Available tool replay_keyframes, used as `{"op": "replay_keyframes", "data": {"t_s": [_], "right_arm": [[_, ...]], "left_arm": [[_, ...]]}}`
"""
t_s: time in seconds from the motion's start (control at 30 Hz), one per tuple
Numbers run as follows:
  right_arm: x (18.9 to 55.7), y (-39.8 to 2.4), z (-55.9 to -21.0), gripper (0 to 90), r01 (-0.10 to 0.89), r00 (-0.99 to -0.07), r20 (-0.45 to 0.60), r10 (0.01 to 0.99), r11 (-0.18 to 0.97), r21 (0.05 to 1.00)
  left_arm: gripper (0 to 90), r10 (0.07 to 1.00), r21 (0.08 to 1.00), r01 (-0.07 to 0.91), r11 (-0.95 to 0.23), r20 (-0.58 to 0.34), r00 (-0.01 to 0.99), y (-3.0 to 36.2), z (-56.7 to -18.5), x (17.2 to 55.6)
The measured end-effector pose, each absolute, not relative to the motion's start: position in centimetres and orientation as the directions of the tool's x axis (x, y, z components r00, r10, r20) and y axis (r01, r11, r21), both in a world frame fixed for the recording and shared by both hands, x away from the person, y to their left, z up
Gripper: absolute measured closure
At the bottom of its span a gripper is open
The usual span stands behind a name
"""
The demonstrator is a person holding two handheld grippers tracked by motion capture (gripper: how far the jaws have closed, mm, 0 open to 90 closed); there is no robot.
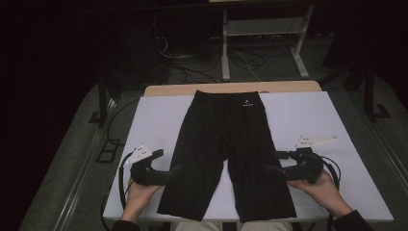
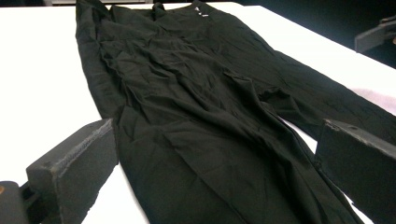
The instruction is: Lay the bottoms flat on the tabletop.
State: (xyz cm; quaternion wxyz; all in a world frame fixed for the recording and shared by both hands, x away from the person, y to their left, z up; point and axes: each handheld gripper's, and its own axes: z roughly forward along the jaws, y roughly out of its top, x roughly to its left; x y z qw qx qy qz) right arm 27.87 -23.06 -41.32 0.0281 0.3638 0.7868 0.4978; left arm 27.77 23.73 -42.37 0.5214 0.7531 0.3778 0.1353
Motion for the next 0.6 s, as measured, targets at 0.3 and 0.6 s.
{"op": "replay_keyframes", "data": {"t_s": [0.3, 0.6], "right_arm": [[28.4, -24.2, -42.5, 0.0, 0.546, -0.703, 0.283, 0.653, 0.241, 0.802], [29.3, -25.5, -43.7, 0.0, 0.571, -0.677, 0.283, 0.680, 0.242, 0.784]], "left_arm": [[0.0, 0.693, 0.886, 0.422, -0.194, -0.181, 0.698, 23.5, -42.5, 27.5], [0.0, 0.670, 0.879, 0.420, -0.226, -0.172, 0.722, 23.4, -42.7, 27.4]]}}
